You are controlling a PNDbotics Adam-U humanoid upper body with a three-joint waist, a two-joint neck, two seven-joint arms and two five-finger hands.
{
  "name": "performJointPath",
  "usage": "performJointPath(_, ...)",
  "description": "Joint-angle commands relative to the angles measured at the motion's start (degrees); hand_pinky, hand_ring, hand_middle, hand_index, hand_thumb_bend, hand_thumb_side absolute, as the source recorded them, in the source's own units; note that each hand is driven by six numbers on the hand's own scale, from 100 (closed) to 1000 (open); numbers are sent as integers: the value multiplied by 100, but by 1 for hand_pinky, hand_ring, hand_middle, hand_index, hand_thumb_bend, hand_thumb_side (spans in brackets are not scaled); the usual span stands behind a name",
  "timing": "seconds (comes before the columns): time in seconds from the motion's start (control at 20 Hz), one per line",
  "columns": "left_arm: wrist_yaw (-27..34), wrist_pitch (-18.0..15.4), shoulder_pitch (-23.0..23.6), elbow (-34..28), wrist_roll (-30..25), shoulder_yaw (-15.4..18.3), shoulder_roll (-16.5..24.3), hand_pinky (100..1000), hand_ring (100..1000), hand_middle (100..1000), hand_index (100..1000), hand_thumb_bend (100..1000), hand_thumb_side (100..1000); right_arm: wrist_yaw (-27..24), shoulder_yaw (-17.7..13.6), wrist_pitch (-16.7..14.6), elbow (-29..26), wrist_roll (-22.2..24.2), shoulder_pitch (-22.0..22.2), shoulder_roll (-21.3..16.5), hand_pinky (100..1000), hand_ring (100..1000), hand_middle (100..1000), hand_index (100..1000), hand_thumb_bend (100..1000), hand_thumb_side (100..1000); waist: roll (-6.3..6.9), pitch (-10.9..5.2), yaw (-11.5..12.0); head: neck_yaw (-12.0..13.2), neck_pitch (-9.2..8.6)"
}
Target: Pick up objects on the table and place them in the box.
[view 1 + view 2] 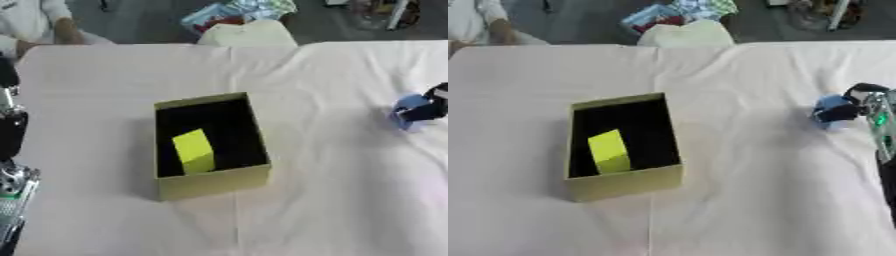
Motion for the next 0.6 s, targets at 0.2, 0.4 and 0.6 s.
performJointPath(0.2,-41,-25,-9,-85,-1,38,87,876,644,760,734,444,595,34,-24,114,-336,-192,-110,-80,725,769,484,688,100,596,-15,-69,3,14,30)
performJointPath(0.4,-45,-26,-4,-85,-3,40,87,876,644,760,735,443,594,43,-29,82,-650,-169,-149,-109,721,760,478,685,100,605,-14,-68,0,17,30)
performJointPath(0.6,-48,-32,1,-85,-2,43,97,875,644,760,735,443,592,60,93,-155,-1053,-26,-267,-173,704,736,477,682,100,567,-25,-76,2,21,30)
